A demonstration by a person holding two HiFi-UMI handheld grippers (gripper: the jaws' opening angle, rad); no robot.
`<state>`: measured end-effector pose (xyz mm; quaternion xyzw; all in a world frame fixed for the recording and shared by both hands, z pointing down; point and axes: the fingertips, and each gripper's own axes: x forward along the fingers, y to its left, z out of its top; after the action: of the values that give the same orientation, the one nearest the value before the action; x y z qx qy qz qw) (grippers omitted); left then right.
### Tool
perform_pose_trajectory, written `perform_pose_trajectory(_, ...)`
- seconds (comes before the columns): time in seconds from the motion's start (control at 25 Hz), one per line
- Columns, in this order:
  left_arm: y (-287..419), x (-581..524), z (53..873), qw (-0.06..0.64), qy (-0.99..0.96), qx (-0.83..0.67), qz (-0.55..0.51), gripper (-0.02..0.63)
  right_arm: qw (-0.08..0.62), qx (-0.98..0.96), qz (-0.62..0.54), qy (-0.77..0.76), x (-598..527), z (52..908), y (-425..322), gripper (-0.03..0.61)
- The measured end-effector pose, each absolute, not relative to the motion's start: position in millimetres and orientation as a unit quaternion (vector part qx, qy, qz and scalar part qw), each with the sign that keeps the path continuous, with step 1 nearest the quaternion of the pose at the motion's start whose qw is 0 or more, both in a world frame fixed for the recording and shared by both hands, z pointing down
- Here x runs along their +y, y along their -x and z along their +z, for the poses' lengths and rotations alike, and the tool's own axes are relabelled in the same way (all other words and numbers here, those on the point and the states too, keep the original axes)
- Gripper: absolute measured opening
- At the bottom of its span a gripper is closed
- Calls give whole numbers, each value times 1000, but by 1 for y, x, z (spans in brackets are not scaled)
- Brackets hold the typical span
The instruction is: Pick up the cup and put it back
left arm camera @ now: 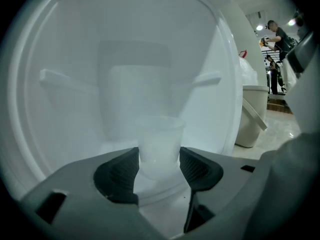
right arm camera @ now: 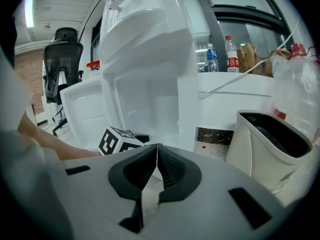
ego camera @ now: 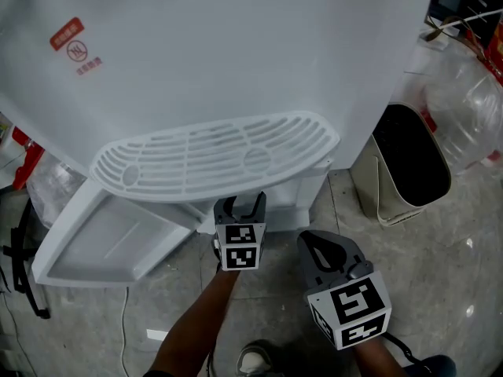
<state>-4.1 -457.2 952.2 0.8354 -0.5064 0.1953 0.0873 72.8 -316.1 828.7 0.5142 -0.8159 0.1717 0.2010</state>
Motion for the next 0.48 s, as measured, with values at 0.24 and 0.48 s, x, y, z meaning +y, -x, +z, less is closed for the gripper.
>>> perform_pose_trajectory(0.24,4,-456,954,89,-832,-510,199,252,201,-818,170,-512,-316,826,-72,21)
perform_pose_trajectory(0.48,8,-454,953,92,-829,-513,200,283,197,-820,173,-509,-313,826,-70,21)
